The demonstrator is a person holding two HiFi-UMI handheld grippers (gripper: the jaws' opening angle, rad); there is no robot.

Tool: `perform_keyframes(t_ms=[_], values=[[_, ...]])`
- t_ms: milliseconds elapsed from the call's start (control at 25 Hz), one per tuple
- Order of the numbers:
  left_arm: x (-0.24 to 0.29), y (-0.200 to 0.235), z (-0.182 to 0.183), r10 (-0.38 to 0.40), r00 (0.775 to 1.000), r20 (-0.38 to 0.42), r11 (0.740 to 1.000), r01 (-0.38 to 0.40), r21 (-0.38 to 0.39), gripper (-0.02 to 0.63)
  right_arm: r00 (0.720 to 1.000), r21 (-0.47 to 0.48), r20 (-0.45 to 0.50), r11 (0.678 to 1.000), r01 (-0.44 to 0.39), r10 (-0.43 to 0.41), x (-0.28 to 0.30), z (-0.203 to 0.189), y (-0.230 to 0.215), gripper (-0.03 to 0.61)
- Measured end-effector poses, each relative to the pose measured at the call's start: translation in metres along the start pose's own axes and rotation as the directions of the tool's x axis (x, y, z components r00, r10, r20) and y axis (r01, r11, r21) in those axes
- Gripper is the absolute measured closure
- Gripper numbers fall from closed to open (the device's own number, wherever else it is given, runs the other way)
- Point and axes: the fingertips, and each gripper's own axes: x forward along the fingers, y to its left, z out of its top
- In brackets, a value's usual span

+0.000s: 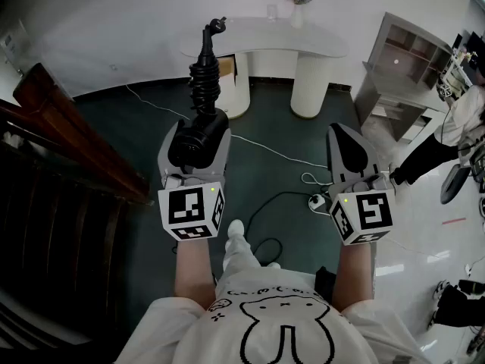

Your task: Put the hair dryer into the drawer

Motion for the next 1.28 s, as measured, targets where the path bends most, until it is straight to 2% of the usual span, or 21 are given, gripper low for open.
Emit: perform_keyframes(t_ms=[360,600,1280], values=[[0.005,0.003,0.000,0.002,1.000,-0.013,1.000,-0.002,-0.009,0.253,0.999,0.003,-0.029,1.000,-0.014,0.014,0.009,-0.003,0.002,0.577],[0.004,0.003,0.000,0.015,1.000,-0.011,1.000,-0.015,-0.001,0.253,1.000,0.063,0.008,0.998,-0.006,0.005,0.010,-0.003,-0.005,0.577],[-0.001,-0.001,0.006,0.048,0.999,-0.017,0.999,-0.048,0.008,0.253,0.999,0.040,-0.010,0.998,-0.047,0.047,0.012,-0.002,-0.004,0.577]])
